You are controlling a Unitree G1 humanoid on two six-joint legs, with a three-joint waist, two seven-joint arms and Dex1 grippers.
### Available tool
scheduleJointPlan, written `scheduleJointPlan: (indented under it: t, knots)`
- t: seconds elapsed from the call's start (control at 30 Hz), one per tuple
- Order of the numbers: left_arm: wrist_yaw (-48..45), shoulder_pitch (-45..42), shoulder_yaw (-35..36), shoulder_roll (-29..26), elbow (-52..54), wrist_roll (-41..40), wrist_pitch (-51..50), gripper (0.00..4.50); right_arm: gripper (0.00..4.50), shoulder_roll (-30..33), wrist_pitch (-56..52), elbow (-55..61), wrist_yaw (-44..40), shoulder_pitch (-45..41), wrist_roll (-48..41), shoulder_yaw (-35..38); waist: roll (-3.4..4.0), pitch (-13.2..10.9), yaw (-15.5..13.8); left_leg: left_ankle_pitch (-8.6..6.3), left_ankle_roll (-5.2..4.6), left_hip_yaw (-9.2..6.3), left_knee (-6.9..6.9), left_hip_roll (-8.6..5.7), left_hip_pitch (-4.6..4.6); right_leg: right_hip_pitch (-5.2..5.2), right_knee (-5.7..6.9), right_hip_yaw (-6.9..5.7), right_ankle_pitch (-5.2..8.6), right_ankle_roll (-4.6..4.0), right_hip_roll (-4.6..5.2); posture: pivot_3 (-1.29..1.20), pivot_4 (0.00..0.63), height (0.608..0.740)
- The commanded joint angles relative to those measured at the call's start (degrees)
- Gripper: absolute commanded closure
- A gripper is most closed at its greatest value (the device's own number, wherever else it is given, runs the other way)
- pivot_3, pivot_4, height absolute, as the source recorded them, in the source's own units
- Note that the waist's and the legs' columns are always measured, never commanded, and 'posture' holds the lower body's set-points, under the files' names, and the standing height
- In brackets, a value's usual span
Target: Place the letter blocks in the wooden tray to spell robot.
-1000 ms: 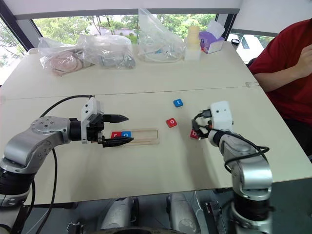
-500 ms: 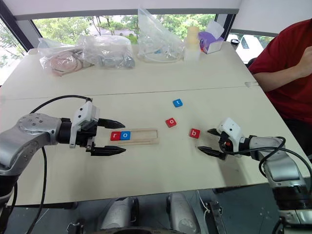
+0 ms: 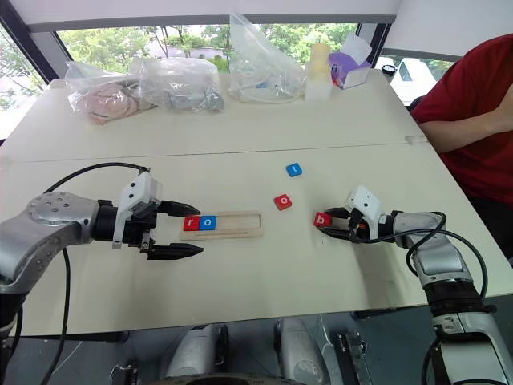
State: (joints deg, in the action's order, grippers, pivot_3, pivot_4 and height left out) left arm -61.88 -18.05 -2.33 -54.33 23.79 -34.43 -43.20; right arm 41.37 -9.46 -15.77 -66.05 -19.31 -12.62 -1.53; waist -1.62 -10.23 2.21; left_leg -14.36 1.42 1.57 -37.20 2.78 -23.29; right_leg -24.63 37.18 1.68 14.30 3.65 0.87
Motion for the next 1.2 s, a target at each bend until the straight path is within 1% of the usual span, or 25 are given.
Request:
scheduleJointPlan:
  t: [0.03,0.1,0.2,0.3,0.37,0.43,0.53,0.67,0.87,1.03,1.2]
  knots:
    - [-0.5,0.7,2.8,-1.5,-0.5,0.5,1.4,0.00,3.36,-0.9,-1.6,3.7,0.1,-0.7,-1.7,0.4,0.00,0.0,0.1,0.00,0.00,0.00,0.00,0.01,0.00,0.00,0.01,0.00,0.00,0.00,0.00,0.00,0.150,0.738]
    - [-0.9,1.1,3.7,-2.3,-1.9,1.0,1.9,0.00,3.36,-1.6,-4.1,5.9,0.7,-2.2,-2.4,0.4,0.01,0.0,0.3,0.00,0.00,0.00,0.00,0.01,0.01,0.00,0.03,0.00,0.00,-0.01,0.00,0.00,0.150,0.738]
    - [-2.3,2.3,5.6,-4.8,-5.0,2.2,3.5,0.00,3.36,-4.2,-9.6,10.7,2.2,-6.8,-3.8,-0.7,0.06,0.0,0.4,0.00,0.00,0.02,-0.01,0.02,0.04,-0.03,0.10,0.01,-0.01,-0.01,-0.02,0.00,0.150,0.738]
    - [-3.9,4.3,7.6,-7.8,-8.2,3.7,5.4,0.00,3.36,-7.7,-12.2,11.8,4.0,-12.7,-1.9,-4.3,0.08,0.0,0.5,0.00,0.00,0.03,0.00,0.07,0.05,-0.09,0.16,0.05,0.02,-0.10,-0.08,0.00,0.150,0.738]
    - [-5.3,5.3,8.9,-9.4,-11.9,4.9,7.3,0.00,3.36,-10.8,-14.7,12.1,2.3,-15.8,-3.6,-6.9,0.08,0.0,0.2,0.00,0.01,0.02,0.04,0.09,0.03,-0.12,0.16,0.04,0.03,-0.15,-0.09,0.00,0.150,0.738]
    - [-6.3,6.0,10.0,-10.3,-14.0,5.3,8.6,0.00,3.36,-14.1,-14.9,10.3,2.2,-18.5,-2.2,-10.3,0.08,0.0,-0.1,0.00,0.00,-0.01,0.05,0.11,-0.01,-0.13,0.15,-0.04,0.08,-0.20,-0.08,0.00,0.150,0.738]
    - [-6.3,6.7,11.2,-9.8,-12.6,4.2,7.9,0.00,3.36,-16.6,-12.8,7.0,2.7,-20.6,0.8,-13.5,0.08,0.0,-0.7,0.00,0.01,0.03,0.04,0.09,-0.14,-0.24,0.14,-0.05,0.08,-0.19,-0.01,0.00,0.150,0.738]
    - [-4.0,8.4,12.2,-8.1,-8.6,3.0,6.1,0.00,3.36,-19.5,-7.2,2.2,0.8,-22.3,3.3,-17.5,0.08,0.0,-1.4,0.00,0.01,0.15,0.02,0.04,-0.16,-0.25,0.11,-0.02,0.09,-0.18,0.11,0.00,0.150,0.738]
    - [-1.2,10.3,13.4,-6.4,-4.8,2.1,4.3,0.00,3.36,-21.1,-4.2,-0.8,-1.6,-23.2,5.1,-19.8,0.08,0.0,-1.3,0.00,0.01,0.12,-0.01,0.07,-0.12,-0.24,0.19,-0.02,0.01,-0.06,0.05,0.00,0.150,0.738]
    - [-0.7,12.1,13.7,-6.4,-3.1,1.5,3.4,0.00,3.36,-21.8,-3.6,-1.5,-1.8,-22.9,5.9,-20.5,0.08,0.0,-1.1,0.00,0.01,0.11,0.00,0.08,-0.09,-0.25,0.24,-0.02,0.01,-0.06,0.02,0.00,0.150,0.738]
    - [-0.3,11.1,12.8,-5.9,-3.5,1.6,3.6,0.00,3.36,-23.3,-2.8,-2.8,-1.5,-23.3,7.5,-21.5,0.08,0.0,-1.1,0.00,0.01,0.10,-0.01,0.08,-0.09,-0.25,0.26,-0.03,0.01,-0.06,0.01,0.00,0.150,0.738]
